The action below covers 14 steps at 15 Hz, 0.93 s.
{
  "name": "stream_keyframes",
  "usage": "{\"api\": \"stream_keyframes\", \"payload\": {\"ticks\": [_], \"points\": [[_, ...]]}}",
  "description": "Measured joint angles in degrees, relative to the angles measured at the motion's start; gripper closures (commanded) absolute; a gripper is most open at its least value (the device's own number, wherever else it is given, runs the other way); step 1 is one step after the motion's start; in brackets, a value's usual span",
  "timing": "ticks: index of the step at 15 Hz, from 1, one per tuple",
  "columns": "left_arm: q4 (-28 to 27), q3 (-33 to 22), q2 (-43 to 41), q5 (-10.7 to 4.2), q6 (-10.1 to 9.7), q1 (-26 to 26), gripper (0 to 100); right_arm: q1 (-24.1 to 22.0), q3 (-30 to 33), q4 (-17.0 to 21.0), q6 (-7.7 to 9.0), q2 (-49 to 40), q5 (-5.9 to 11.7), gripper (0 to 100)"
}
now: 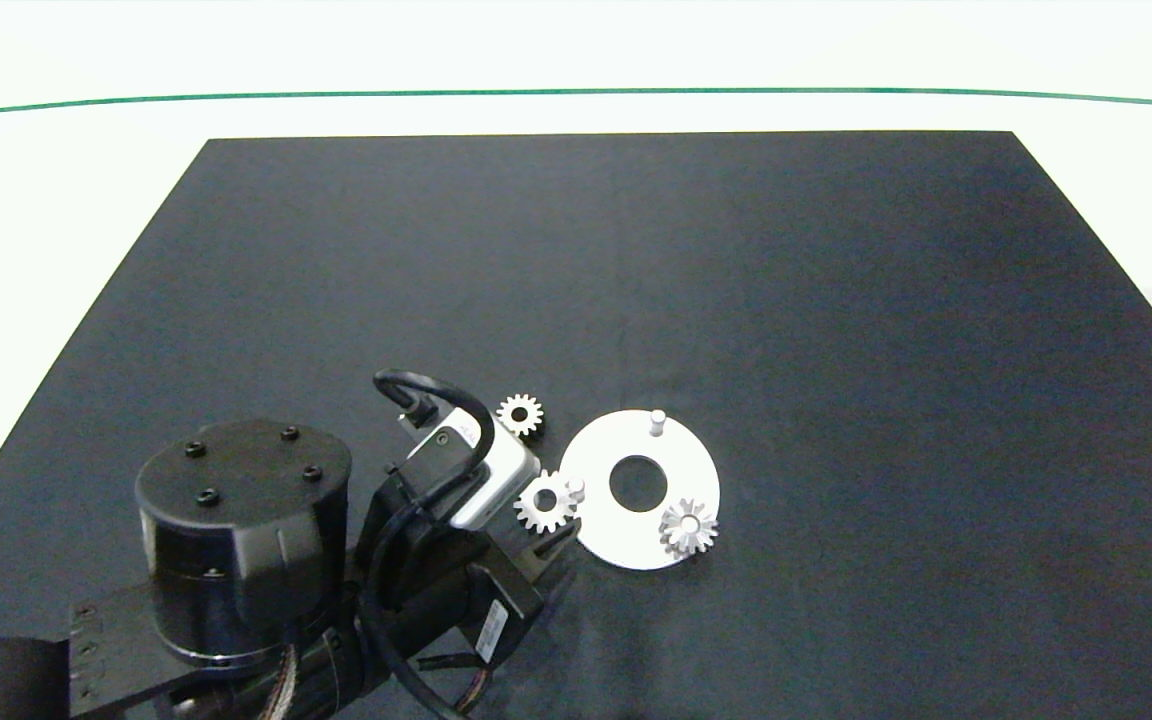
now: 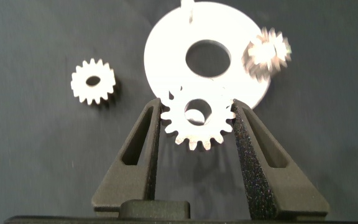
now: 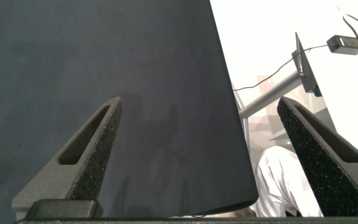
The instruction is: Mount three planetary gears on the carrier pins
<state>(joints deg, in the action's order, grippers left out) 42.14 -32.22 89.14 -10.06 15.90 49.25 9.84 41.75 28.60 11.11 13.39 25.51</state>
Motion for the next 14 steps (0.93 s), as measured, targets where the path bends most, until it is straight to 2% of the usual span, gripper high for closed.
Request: {"api": "stream_keyframes", "payload": {"ticks": [6, 10, 14], "points": [[0.7, -3.0, 4.8, 0.09, 0.00, -0.2, 100, 0.1, 0.1, -0.1, 0.05, -0.1, 0.04, 0], [4.1, -3.7, 7.4, 0.20, 0.02, -0.4, 100, 0.1, 0.2, 0.0, 0.05, -0.2, 0.04, 0], [4.4, -3.8, 8.8, 0.28, -0.22, -0.4, 100, 0.2, 0.2, 0.0, 0.07, -0.2, 0.06, 0]]}}
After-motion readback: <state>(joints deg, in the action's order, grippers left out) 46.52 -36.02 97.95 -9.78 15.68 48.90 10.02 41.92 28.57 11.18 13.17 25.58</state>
